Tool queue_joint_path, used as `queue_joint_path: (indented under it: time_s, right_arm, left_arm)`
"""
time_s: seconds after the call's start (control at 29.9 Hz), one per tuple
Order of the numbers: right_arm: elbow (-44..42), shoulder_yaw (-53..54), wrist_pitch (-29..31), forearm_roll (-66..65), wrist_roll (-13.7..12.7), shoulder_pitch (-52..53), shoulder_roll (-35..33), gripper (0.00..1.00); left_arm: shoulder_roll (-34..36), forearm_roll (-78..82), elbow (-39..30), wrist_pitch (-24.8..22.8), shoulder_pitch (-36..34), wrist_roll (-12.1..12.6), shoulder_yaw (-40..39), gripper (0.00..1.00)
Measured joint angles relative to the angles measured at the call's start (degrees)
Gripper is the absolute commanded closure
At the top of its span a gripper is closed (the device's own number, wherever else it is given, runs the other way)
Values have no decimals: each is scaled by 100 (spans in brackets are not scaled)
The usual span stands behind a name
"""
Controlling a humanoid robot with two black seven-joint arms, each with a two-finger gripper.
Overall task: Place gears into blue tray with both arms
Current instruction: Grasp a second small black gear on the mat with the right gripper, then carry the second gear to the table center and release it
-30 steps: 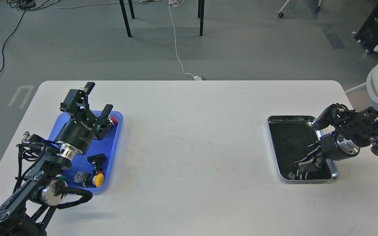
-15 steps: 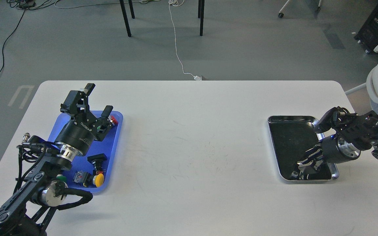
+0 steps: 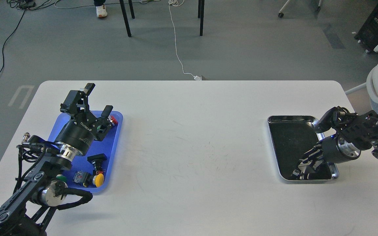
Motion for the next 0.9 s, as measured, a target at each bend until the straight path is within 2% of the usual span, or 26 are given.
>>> queue_joint_path:
  time_s: [0.3, 0.67, 0.77, 0.9]
  right_arm:
    - [67, 7, -1, 6, 0, 118, -38, 77]
    - [687, 32, 8, 139, -2, 949, -140, 76]
    - [900, 34, 54, 471, -2, 1255, 3, 76]
    - [946, 8, 83, 892, -2, 1494, 576, 76]
  left_arm:
    - [2, -2, 0, 0, 0, 0, 0, 2]
    - [-4, -3, 0, 0, -9, 0, 0, 2]
    - [-3, -3, 0, 0, -9, 0, 0, 2]
    - [12, -8, -1, -7, -9, 0, -22, 2]
